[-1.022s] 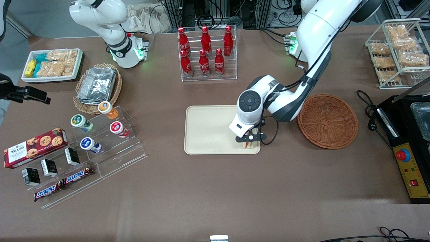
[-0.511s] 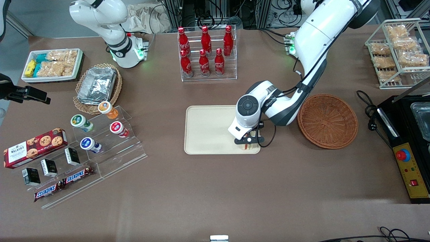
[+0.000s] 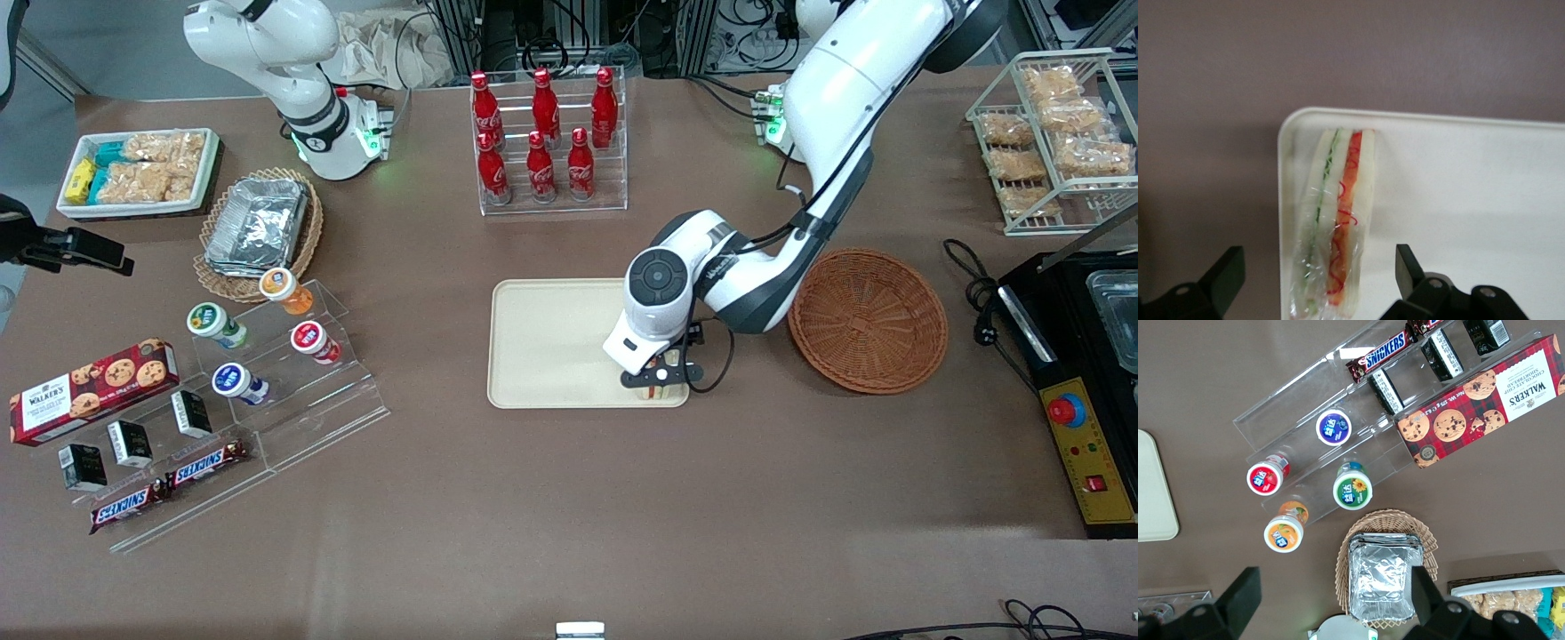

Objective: Place sandwich from basket to tray
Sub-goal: 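Open the left gripper to release the sandwich and raise it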

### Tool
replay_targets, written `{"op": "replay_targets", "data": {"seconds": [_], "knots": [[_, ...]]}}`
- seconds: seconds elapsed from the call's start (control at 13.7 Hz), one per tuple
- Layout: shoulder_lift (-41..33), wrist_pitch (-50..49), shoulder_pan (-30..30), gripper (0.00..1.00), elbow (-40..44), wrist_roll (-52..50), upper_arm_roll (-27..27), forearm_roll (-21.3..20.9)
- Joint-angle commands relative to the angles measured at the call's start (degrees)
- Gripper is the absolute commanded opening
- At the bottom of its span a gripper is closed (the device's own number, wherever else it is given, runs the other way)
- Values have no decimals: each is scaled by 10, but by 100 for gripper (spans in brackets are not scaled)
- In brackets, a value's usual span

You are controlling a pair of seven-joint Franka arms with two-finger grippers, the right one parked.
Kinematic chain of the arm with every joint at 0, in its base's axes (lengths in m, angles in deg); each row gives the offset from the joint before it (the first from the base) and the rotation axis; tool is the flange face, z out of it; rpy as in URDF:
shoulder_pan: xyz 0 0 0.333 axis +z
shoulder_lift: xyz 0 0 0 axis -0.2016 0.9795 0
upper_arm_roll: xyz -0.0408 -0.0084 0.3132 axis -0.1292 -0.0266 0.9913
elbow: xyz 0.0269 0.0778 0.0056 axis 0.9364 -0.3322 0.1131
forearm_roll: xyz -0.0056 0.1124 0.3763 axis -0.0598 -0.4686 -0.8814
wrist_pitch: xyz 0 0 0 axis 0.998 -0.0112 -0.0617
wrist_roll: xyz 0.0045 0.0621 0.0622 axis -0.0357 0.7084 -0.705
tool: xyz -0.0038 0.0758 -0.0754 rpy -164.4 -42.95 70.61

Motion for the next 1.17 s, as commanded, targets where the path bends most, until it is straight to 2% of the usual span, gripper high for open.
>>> {"op": "replay_targets", "data": {"seconds": [0.0,0.15,0.29,0.36,0.58,0.66,0.8,0.88,1.09], "knots": [[-43,-51,0,100,44,-23,-1,14],[-97,-66,13,100,43,-55,0,29],[-155,-125,25,100,44,-124,1,32],[-180,-140,53,100,44,-144,-3,35],[-263,-177,90,100,42,-143,7,95],[-279,-208,93,100,42,-114,13,96],[-315,-248,86,100,42,-16,73,119],[-337,-261,84,100,39,43,99,138],[-378,-328,84,100,35,260,181,141]]}}
